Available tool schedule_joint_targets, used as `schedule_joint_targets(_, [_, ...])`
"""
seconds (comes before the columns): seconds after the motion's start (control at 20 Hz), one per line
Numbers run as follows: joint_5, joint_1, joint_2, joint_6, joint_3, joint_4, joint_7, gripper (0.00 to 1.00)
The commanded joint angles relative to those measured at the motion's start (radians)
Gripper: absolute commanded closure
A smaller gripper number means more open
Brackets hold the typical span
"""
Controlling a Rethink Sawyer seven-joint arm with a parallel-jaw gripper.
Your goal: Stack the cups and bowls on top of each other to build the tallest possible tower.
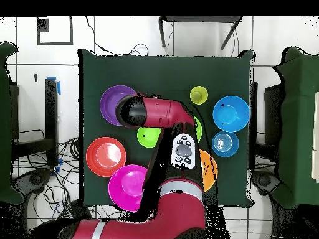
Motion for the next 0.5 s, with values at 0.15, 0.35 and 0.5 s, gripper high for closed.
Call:
schedule_joint_targets(0.15, [-0.027,-0.013,0.068,0.064,0.122,-0.035,0.027,0.00])
schedule_joint_targets(0.35, [-0.029,-0.017,0.072,0.065,0.125,-0.041,0.023,0.00])
schedule_joint_targets(0.5, [-0.031,-0.020,0.075,0.066,0.126,-0.044,0.019,0.00])
